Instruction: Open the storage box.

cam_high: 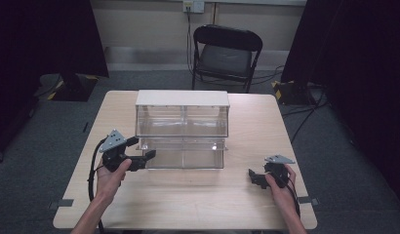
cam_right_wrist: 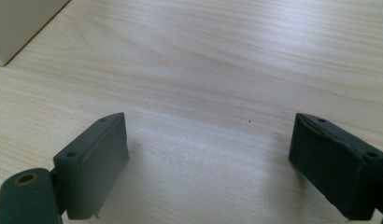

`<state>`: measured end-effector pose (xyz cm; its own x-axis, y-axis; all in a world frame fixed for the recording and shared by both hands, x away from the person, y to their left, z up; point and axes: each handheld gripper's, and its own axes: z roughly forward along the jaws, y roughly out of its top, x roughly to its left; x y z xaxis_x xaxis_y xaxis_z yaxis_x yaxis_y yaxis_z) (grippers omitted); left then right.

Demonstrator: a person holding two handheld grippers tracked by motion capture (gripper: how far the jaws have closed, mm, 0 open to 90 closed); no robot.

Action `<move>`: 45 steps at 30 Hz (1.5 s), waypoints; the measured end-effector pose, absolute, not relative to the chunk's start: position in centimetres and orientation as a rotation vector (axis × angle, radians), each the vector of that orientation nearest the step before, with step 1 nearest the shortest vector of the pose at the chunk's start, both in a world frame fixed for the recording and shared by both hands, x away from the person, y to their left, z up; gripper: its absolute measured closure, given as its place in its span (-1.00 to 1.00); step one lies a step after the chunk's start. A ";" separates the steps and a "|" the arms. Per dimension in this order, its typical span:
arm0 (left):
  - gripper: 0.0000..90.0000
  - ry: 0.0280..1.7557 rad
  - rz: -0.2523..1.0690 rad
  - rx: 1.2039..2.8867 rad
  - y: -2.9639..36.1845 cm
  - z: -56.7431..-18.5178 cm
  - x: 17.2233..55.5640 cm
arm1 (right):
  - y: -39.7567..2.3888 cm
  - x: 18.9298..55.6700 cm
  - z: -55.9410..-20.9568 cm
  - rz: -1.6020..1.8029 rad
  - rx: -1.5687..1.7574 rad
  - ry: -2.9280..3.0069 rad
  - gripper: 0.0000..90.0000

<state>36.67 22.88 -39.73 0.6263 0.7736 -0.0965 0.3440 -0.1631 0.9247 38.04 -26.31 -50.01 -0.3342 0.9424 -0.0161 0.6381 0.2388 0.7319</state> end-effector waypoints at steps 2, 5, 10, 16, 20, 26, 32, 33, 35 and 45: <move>-0.65 0.919 0.494 1.752 22.9 -39.7 36.7 | -26.3 38.0 -50.0 0.882 1.444 2.059 -0.76; -0.65 0.921 0.489 1.740 23.0 -39.7 36.8 | -26.3 38.0 -50.0 0.882 1.444 2.058 -0.75; -0.65 0.921 0.488 1.740 23.0 -39.7 36.8 | -26.3 38.0 -50.0 0.882 1.444 2.058 -0.75; -0.65 0.926 0.489 1.739 22.9 -39.6 36.9 | -26.3 38.0 -50.0 0.882 1.444 2.059 -0.76; -0.65 0.922 0.498 1.743 23.0 -39.3 36.9 | -26.3 38.0 -50.0 0.883 1.443 2.058 -0.75; -0.65 0.918 0.498 1.746 22.9 -39.0 37.1 | -26.3 38.0 -50.0 0.882 1.444 2.059 -0.75; -0.65 0.924 0.489 1.737 23.0 -38.8 37.3 | -26.3 38.0 -50.0 0.882 1.444 2.059 -0.76; -0.65 0.927 0.486 1.731 23.0 -38.8 37.3 | -26.3 38.0 -50.0 0.882 1.443 2.058 -0.76; -0.65 0.918 0.487 1.740 22.9 -38.7 37.4 | -26.3 38.0 -50.0 0.883 1.444 2.059 -0.75; -0.66 0.924 0.487 1.738 22.7 -38.7 37.7 | -26.3 38.0 -50.0 0.882 1.443 2.058 -0.76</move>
<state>37.68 22.74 -38.69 0.6176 0.7785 -0.1123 0.3473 -0.1418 0.9270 38.04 -26.31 -50.01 -0.3342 0.9424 -0.0161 0.6381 0.2388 0.7320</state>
